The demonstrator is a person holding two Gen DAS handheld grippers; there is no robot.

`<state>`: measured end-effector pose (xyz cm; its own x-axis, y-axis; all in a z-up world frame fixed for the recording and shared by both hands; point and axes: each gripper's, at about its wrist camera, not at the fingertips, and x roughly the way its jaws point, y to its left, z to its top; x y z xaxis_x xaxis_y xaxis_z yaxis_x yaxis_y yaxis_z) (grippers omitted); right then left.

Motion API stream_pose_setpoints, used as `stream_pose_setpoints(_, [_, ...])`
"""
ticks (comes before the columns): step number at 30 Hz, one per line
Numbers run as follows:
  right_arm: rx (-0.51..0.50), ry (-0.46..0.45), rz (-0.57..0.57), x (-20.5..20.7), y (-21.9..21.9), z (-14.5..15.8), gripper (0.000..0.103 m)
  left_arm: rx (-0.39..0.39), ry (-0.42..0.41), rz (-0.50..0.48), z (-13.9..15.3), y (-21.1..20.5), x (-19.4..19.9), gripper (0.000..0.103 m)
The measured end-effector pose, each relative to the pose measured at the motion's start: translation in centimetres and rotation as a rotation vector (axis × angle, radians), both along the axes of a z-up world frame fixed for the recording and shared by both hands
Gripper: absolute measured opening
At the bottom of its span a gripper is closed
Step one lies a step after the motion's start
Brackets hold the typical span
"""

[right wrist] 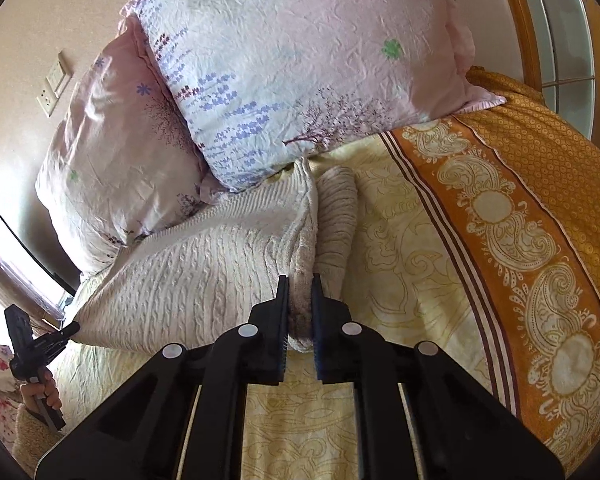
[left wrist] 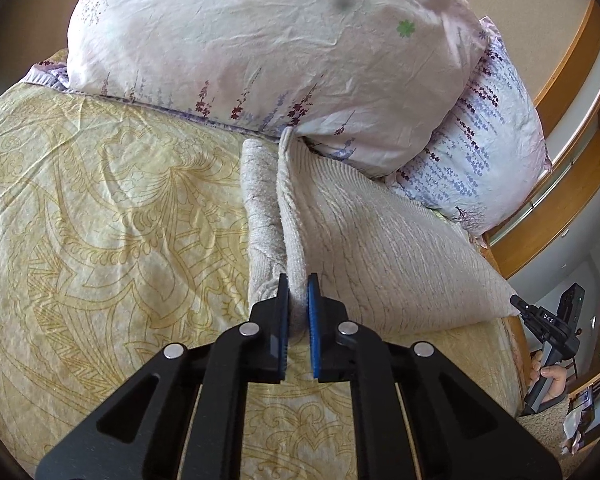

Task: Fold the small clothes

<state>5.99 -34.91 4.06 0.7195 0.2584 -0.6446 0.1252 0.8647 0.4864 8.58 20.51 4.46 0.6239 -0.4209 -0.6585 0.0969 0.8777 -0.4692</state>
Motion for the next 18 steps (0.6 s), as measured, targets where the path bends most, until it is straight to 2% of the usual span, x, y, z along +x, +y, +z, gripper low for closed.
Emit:
stream_pose_setpoints(4, [-0.010, 0.109, -0.018, 0.8, -0.3, -2.8, 0.010, -0.012, 0.042, 0.010, -1.7, 0.6, 0.6, 0.008])
stream_pose_setpoints(8, [-0.032, 0.116, -0.008, 0.9, 0.0, -2.6, 0.011, 0.010, 0.046, 0.004, -1.7, 0.1, 0.8, 0.009])
stream_pose_setpoints(9, [-0.023, 0.116, -0.009, 0.8, -0.1, -2.4, 0.011, 0.019, 0.047, 0.001, -1.6, 0.0, 0.7, 0.013])
stream_pose_setpoints(11, [0.010, 0.097, -0.023, 0.5, -0.5, -1.8, 0.018, 0.018, 0.042, 0.002, -1.2, 0.0, 0.5, 0.017])
stream_pose_setpoints(12, [0.009, 0.077, -0.039, 0.2, -0.7, -1.4, 0.025, 0.011, 0.037, 0.006, -1.0, 0.1, 0.3, 0.027])
stream_pose_setpoints(13, [-0.007, 0.055, -0.053, 0.1, -0.8, -0.8, 0.031, 0.016, 0.029, 0.024, -0.7, 0.2, 0.3, 0.049])
stream_pose_setpoints(15, [-0.054, 0.014, -0.065, 0.1, -0.4, 0.3, 0.045, 0.043, 0.008, 0.071, -0.1, 0.4, 0.2, 0.067])
stream_pose_setpoints(16, [-0.073, -0.003, -0.060, 0.2, 0.0, 0.8, 0.048, 0.038, 0.006, 0.074, 0.1, 0.6, 0.4, 0.067])
stream_pose_setpoints(18, [-0.113, -0.023, -0.032, 0.9, 1.1, 1.4, 0.048, 0.018, 0.019, 0.084, 0.1, 0.8, 0.7, 0.069])
